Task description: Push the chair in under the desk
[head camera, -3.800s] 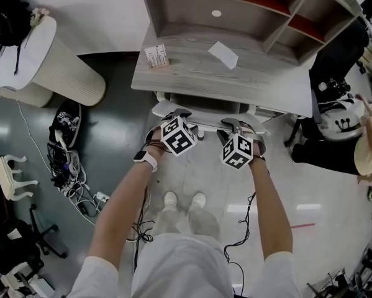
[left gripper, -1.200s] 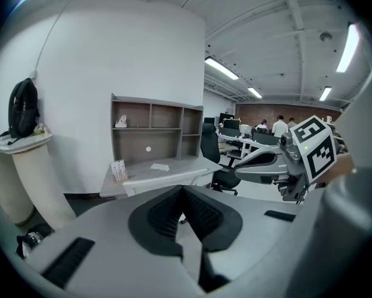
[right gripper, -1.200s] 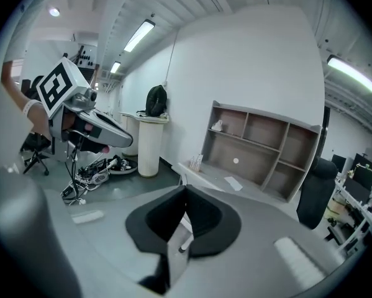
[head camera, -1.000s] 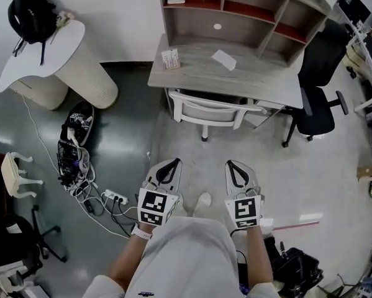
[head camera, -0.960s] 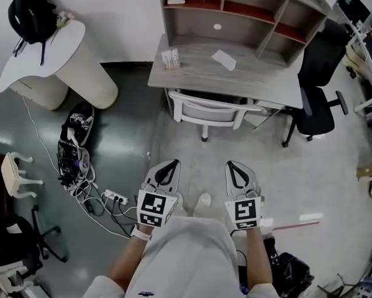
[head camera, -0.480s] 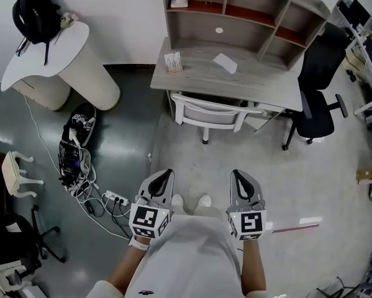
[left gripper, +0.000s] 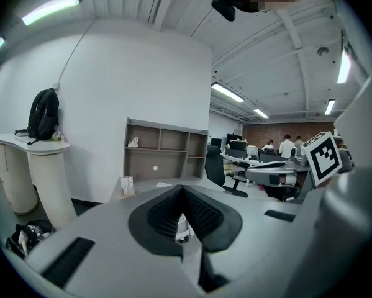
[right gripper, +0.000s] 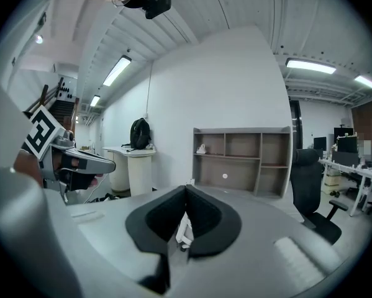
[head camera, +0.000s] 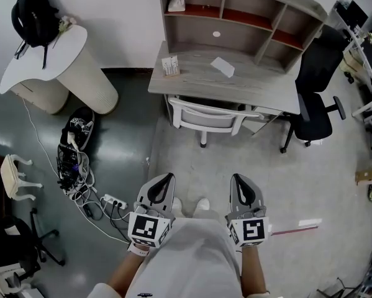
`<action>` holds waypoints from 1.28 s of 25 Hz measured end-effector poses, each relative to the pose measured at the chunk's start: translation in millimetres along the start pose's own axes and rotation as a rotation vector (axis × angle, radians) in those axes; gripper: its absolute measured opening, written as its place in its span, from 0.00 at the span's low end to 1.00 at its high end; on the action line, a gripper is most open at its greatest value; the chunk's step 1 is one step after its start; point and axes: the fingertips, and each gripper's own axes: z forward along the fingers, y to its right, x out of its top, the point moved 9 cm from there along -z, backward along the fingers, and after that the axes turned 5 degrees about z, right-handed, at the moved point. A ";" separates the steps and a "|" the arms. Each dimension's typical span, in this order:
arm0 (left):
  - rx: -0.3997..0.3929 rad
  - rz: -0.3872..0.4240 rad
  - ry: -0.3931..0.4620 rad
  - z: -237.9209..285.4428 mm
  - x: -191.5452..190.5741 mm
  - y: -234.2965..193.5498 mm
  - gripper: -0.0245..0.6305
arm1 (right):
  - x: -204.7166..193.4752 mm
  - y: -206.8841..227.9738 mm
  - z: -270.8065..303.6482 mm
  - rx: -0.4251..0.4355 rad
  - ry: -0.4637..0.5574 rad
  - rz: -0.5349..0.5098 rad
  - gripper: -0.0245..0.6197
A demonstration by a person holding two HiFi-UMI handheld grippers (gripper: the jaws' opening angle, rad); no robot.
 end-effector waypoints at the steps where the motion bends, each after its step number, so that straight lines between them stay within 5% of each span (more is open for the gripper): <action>1: -0.002 0.003 0.006 0.3 2.9 1.0 0.05 | 1.4 0.3 0.6 0.000 0.005 0.003 0.05; 32: -0.019 0.035 0.032 3.2 15.7 12.9 0.05 | 14.3 2.8 2.1 0.024 0.014 -0.010 0.05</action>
